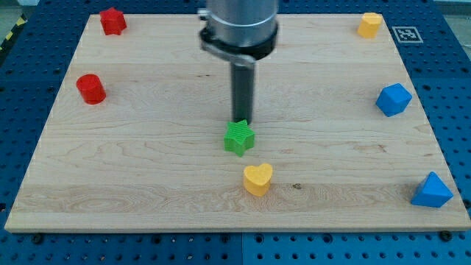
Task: Place the blue blocks in a horizontal line
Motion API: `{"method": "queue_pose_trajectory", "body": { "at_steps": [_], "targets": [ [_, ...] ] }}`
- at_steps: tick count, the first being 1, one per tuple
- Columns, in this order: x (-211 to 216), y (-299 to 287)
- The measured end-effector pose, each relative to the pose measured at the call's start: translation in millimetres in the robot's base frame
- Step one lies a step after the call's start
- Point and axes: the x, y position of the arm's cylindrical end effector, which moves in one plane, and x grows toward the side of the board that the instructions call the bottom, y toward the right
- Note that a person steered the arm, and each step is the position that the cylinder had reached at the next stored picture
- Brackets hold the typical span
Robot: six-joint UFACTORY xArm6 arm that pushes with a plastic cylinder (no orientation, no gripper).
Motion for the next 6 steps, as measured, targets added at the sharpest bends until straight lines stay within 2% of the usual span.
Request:
{"method": "queue_pose_trajectory", "body": {
  "at_steps": [1, 3, 4, 5, 6],
  "targets": [
    [11.7, 92.8],
    [84.4, 277.0],
    [131.9, 311.6],
    [161.8, 304.4],
    [159.1, 290.1]
  ]
}}
